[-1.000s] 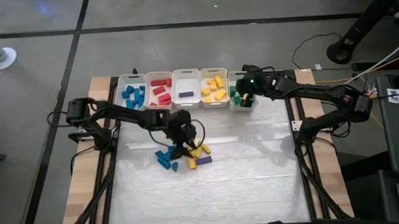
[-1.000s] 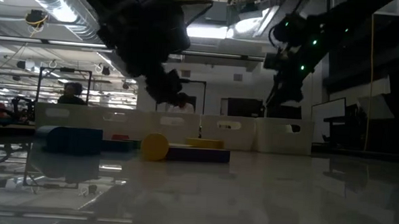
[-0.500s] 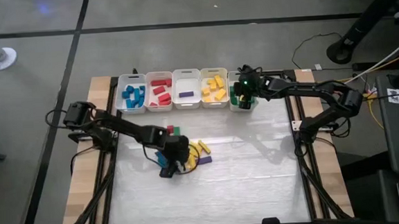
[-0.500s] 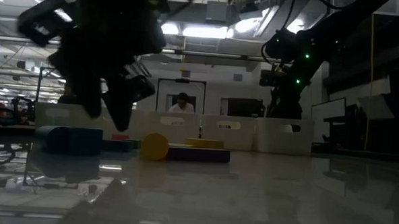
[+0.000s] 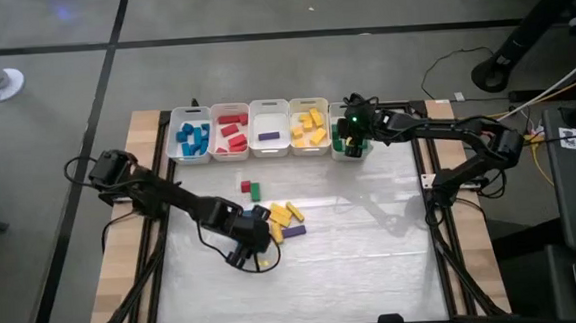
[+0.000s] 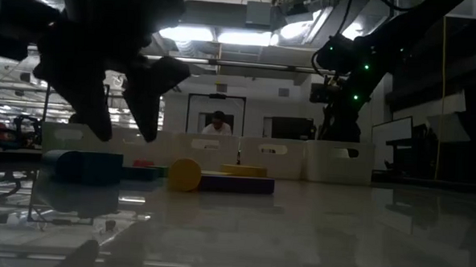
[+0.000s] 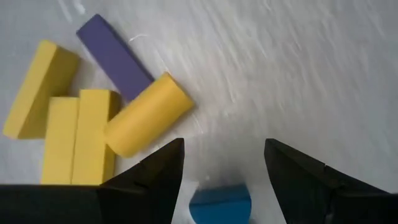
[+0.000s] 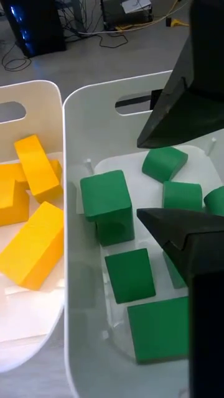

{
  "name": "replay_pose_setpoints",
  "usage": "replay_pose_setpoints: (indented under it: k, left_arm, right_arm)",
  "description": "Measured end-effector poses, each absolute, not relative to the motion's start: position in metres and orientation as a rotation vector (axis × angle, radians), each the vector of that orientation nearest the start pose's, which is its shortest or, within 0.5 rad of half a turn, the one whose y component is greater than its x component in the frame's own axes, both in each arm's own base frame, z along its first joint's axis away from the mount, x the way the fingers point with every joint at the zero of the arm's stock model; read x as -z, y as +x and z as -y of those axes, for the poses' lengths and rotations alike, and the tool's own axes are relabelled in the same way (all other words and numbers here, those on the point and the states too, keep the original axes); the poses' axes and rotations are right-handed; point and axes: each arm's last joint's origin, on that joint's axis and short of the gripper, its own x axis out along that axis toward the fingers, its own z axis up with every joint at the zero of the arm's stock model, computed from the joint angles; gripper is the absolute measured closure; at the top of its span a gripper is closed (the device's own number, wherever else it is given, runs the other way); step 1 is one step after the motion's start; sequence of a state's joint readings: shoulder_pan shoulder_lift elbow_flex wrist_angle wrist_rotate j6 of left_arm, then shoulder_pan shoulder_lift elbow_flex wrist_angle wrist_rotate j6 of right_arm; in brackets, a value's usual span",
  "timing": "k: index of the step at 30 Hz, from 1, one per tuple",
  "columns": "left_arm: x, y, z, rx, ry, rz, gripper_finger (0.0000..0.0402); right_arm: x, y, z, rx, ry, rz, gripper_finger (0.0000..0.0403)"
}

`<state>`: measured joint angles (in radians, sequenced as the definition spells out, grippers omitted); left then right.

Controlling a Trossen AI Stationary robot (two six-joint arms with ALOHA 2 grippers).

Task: Sort blocks
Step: Put the blue block into the left white bin

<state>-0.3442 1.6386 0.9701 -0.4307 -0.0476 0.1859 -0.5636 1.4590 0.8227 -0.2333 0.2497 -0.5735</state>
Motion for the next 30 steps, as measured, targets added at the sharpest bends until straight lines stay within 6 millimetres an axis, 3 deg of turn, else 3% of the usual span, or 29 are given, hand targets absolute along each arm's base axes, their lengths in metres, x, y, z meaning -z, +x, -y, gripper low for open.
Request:
replay_pose_setpoints:
  k: [9, 13, 21, 30]
  left_arm:
    - [-0.176, 0.283, 0.105, 0.081, 0.018, -1.218, 0.019]
    - [-0.177, 0.286, 0.104, -0.029, -0.151, -1.198, 0.019]
    - [-0.177, 0.288, 0.101, -0.13, -0.297, -1.188, 0.019]
    - [-0.177, 0.287, 0.089, -0.187, -0.312, -1.236, 0.019]
  right_arm:
    - [-0.195, 0.237, 0.158, 0.511, -0.307, -1.046, 0.0236]
    - [-0.195, 0.238, 0.157, 0.484, -0.284, -1.03, 0.0236]
    - [-0.195, 0.239, 0.156, 0.427, -0.259, -1.004, 0.0236]
    - [-0.195, 0.239, 0.156, 0.424, -0.257, -1.003, 0.0236]
